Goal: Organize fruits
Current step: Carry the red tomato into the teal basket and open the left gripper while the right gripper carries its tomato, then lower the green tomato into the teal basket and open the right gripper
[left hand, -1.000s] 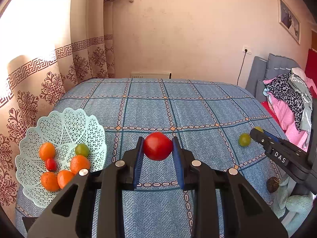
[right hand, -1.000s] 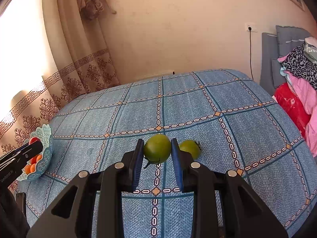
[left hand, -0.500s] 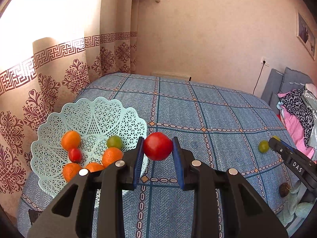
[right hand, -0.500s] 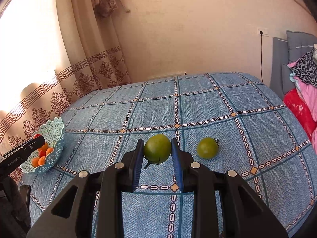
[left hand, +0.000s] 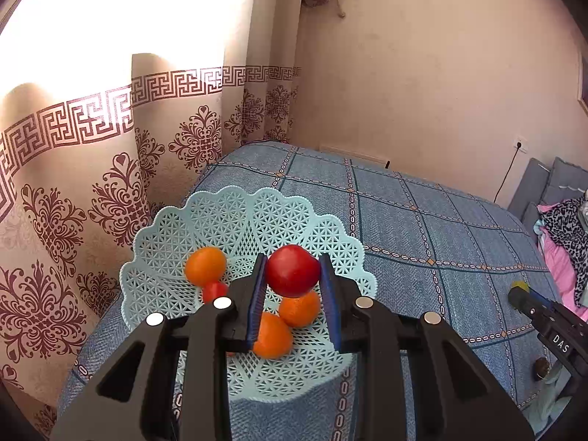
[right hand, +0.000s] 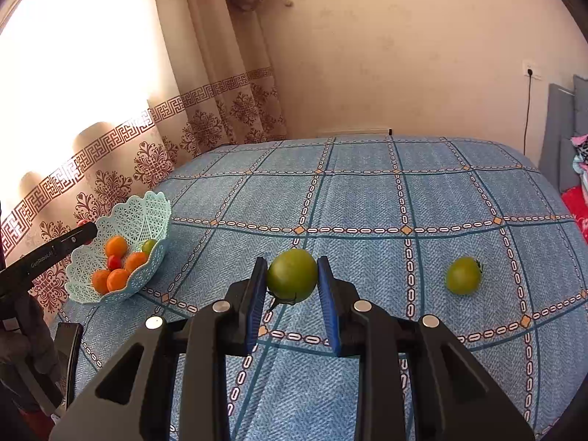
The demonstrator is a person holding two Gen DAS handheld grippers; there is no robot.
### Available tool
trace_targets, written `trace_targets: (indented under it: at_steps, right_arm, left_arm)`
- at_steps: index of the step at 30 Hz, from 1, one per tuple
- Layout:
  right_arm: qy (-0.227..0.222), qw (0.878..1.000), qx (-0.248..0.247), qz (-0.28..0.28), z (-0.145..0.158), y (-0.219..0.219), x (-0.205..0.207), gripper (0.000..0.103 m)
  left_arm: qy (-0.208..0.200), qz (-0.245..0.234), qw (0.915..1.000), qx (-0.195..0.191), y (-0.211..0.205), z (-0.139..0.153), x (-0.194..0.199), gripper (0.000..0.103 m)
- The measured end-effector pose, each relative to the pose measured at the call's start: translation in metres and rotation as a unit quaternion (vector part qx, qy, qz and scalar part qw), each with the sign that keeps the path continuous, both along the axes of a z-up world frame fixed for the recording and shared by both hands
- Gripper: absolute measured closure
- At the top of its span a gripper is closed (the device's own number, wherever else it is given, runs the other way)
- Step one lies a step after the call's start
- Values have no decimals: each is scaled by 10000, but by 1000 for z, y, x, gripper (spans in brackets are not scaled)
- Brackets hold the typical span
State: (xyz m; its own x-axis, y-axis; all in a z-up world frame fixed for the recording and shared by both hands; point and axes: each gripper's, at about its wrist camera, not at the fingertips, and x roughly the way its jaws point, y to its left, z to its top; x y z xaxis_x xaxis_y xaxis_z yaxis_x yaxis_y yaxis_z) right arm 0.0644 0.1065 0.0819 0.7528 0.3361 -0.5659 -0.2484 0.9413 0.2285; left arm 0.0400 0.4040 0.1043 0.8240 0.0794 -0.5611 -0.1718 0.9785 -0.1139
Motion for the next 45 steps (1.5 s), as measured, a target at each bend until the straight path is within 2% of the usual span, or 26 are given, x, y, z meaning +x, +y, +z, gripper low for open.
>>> trace_targets:
  at_steps: [12,22,24,25,26,29,40,42,45]
  right_arm:
    - [-189,9956,-1,923,30,97,8,75]
    - [-75,9911,-31,1326,26,154,15,75]
    - [-48,9909,-44,1342,24,159,17,75]
    - [-33,9908,-46,1351,23,161,17,75]
    - [-20,9907,-45,1356,21,162,18,75]
    - [3,9906,-51,1365,19,166,20,74]
    - [40,9901,-76,1402,13,169,20,72]
    - [46,9905,-77,1370,11,167,20,64]
    - [33,9914,-56,1305,9,163,19,59]
  left_arm:
    - [2,511,9987,17,36,2,5,74]
    - [132,679,9976,-87,49,-3,9,73]
    - [114,731,9972,-104,52,-3,9,54]
    - [69,791,9968,-75,52,-2,8,38]
    - [7,869,9962,-22,53,-1,6,33]
    - [-58,941,9955,105,53,3,5,28]
    - [-177,1117,9935,120,57,7,2,14]
    - [-199,1116,9934,153,56,8,2,11]
    - [-230,1131,9931,192,54,9,2,9]
